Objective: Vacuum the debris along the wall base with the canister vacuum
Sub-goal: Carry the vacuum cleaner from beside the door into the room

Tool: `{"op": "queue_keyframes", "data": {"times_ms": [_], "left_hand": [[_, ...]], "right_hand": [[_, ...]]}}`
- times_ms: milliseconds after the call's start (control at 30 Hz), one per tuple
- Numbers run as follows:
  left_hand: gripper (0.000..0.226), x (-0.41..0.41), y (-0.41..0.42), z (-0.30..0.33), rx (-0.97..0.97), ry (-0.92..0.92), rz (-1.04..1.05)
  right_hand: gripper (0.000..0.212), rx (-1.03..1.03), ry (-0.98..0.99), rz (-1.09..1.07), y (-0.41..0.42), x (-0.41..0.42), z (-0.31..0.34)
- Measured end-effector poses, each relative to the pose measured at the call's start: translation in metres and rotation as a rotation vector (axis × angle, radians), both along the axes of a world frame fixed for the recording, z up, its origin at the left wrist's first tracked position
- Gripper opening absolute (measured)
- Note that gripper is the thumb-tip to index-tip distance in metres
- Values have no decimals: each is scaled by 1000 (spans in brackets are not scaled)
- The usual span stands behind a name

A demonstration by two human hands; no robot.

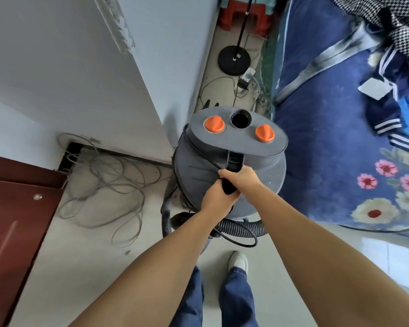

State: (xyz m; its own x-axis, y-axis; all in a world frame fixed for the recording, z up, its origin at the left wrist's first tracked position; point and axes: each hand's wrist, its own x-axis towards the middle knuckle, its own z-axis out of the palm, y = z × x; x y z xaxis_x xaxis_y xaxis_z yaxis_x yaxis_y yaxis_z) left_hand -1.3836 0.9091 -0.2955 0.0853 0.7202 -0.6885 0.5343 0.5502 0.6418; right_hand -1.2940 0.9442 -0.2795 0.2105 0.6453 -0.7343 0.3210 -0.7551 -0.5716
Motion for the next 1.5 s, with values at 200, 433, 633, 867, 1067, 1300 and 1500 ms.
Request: {"op": "queue_keyframes", "data": {"times_ms": [200, 433, 633, 867, 1067, 1300, 1500], "left_hand": [[36, 9, -32, -1, -40, 55, 55], [33, 14, -86, -3, -58, 248, 61], [28, 19, -142, -2, -42, 255, 122], [32, 37, -225, 4, -40, 179, 250], [36, 64, -276, 8, -40, 94, 381], [29, 122, -338, 10, -40, 129, 528], [31, 177, -397, 17, -23, 120, 655]], "right_hand": [[18, -60, 19, 47, -29, -3, 7], [20, -73, 60, 126, -83, -5, 5], [25, -87, 23, 266, -129, -1, 4], [24, -65, 21, 373, -203, 10, 0], [27, -50, -54, 542, -245, 32, 5], [29, -17, -50, 746, -300, 80, 5], [32, 20, -36, 875, -353, 125, 5]]}}
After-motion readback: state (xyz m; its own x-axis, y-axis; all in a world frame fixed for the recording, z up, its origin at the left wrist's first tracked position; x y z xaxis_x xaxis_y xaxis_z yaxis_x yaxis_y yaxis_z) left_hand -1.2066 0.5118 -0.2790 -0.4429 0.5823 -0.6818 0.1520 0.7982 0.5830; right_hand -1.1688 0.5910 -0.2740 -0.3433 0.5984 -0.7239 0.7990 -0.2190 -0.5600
